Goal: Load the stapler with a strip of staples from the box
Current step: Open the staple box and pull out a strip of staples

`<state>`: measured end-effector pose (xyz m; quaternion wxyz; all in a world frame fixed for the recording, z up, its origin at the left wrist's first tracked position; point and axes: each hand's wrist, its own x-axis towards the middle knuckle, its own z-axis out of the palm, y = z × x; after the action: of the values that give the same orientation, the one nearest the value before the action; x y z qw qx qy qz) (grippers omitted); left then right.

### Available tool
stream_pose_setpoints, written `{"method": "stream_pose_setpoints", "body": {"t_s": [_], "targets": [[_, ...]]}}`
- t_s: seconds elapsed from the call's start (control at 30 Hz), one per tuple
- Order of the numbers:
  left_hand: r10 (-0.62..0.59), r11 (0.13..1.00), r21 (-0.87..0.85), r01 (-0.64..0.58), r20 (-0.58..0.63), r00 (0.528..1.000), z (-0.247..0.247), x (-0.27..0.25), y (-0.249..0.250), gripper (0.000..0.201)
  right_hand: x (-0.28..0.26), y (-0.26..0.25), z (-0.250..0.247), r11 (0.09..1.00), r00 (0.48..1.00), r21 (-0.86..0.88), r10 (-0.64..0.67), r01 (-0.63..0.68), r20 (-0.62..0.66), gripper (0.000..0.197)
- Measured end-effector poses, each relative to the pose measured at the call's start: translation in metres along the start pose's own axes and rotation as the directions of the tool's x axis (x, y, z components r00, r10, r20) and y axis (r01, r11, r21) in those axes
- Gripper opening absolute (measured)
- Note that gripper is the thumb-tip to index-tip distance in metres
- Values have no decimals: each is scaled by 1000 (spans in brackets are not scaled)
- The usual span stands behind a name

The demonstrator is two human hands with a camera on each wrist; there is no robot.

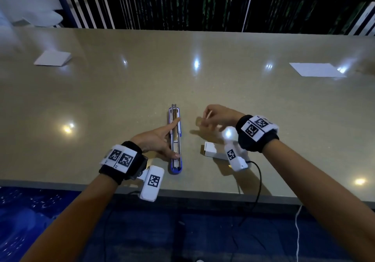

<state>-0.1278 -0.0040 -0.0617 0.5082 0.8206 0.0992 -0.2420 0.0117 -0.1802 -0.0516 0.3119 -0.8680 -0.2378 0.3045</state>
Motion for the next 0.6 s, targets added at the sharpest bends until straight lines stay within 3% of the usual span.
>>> {"method": "stream_pose_setpoints", "body": {"t_s": [0.1,0.17,0.33,0.6], "targets": [[-63,995,82,61,24,998,-6,6,0,124,-14,3,4,877,976,-473,169,-85,139,48],[-121,984,133,114,46,992,-8,10,1,129,-22,5,8,813,958,-577,221,-76,185,64],[-151,874,452,178,-96,984,-7,7,8,121,-30,14,14,782,978,-623,142,-17,152,57],[-50,830,540,136,-171,984,-4,5,0,114,-33,30,14,897,994,-441,71,-26,87,36]]}}
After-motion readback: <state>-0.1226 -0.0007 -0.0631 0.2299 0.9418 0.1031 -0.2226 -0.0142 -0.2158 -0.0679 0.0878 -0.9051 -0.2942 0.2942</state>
